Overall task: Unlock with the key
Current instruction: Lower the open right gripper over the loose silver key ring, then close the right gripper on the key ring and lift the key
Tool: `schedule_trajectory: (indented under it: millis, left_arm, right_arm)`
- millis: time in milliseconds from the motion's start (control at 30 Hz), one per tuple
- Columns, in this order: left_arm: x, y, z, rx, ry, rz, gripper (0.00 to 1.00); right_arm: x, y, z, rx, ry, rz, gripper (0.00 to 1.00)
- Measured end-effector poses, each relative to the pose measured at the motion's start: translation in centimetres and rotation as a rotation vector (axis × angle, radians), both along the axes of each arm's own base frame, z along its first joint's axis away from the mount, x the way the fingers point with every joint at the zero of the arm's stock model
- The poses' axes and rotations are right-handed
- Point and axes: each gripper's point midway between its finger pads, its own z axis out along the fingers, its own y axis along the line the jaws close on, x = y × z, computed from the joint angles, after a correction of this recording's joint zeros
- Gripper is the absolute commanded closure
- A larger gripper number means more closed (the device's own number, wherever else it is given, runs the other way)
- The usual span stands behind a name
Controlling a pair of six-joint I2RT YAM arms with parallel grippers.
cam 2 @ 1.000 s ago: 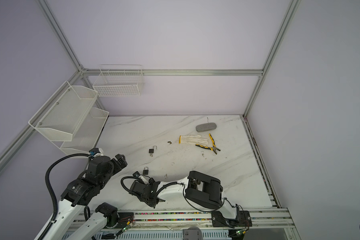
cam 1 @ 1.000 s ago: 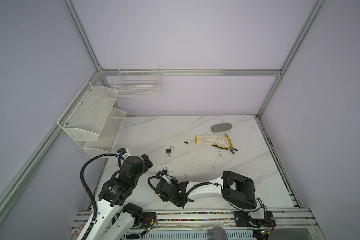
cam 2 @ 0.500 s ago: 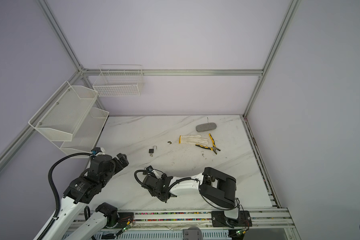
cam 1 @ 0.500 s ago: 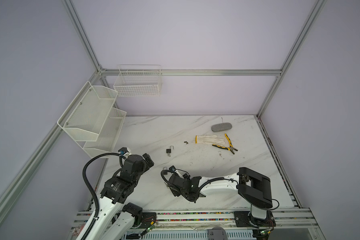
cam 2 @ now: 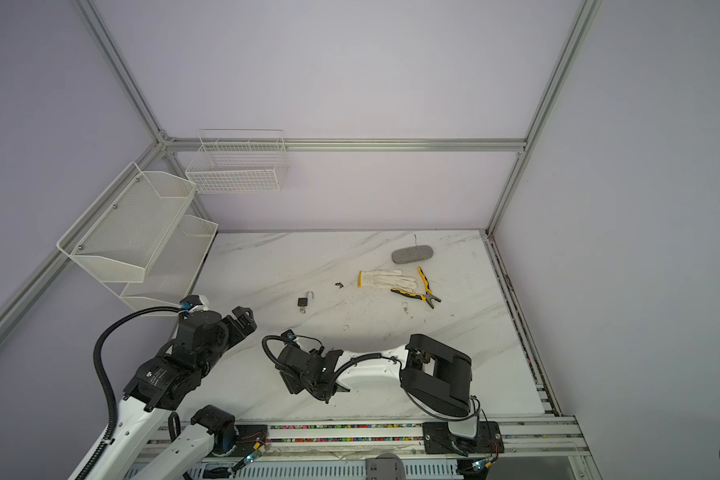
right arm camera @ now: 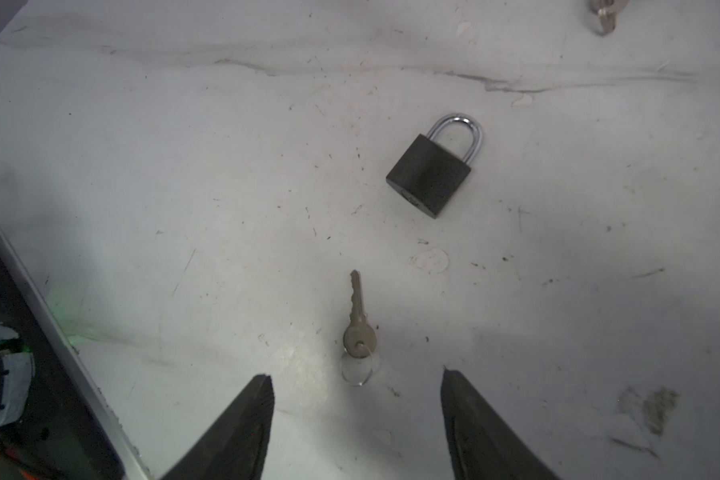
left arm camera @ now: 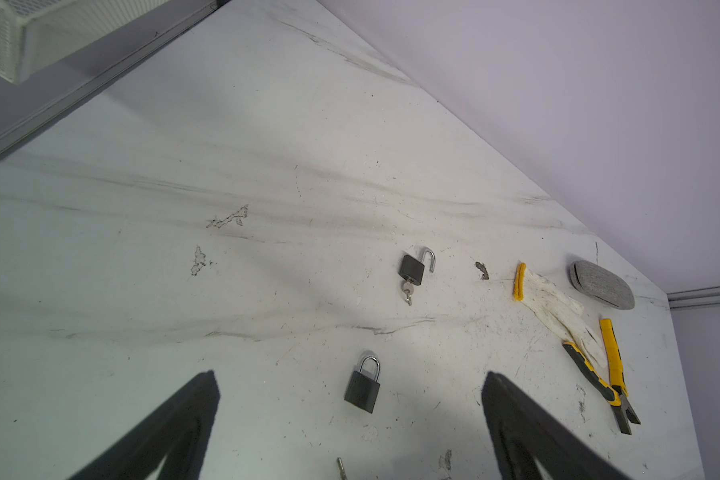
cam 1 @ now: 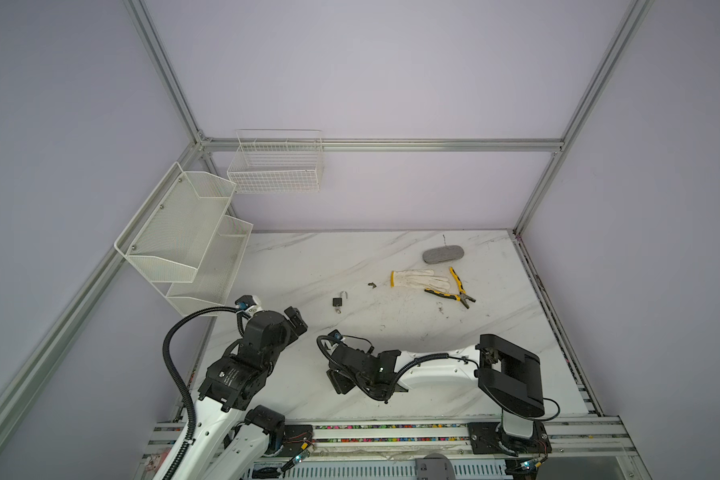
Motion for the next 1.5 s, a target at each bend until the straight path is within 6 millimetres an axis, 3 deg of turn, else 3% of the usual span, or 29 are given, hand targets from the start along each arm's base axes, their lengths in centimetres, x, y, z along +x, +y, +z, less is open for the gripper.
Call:
schedule_trajectory:
  millis: [233,467,1500]
  left_arm:
    - [-0.2,0.2,0.1,0.003,-0.007,0.005,0.0]
    - [0.1,0.1,-0.4,0.019,0.02,0.0,0.0]
    - [0.6,-0.1,-1.3,0.034,0.058,-0.001,0.0]
  right_arm:
    - [-0.4,0.3,-2.1,-0.032,0.047,0.001,0.54]
    - [-0.2,1.0,-2.1,-0.028,0.054,-0.009,0.64]
    - [0.1,0.5,-2.9,-0.09,0.048,-0.056,0.8]
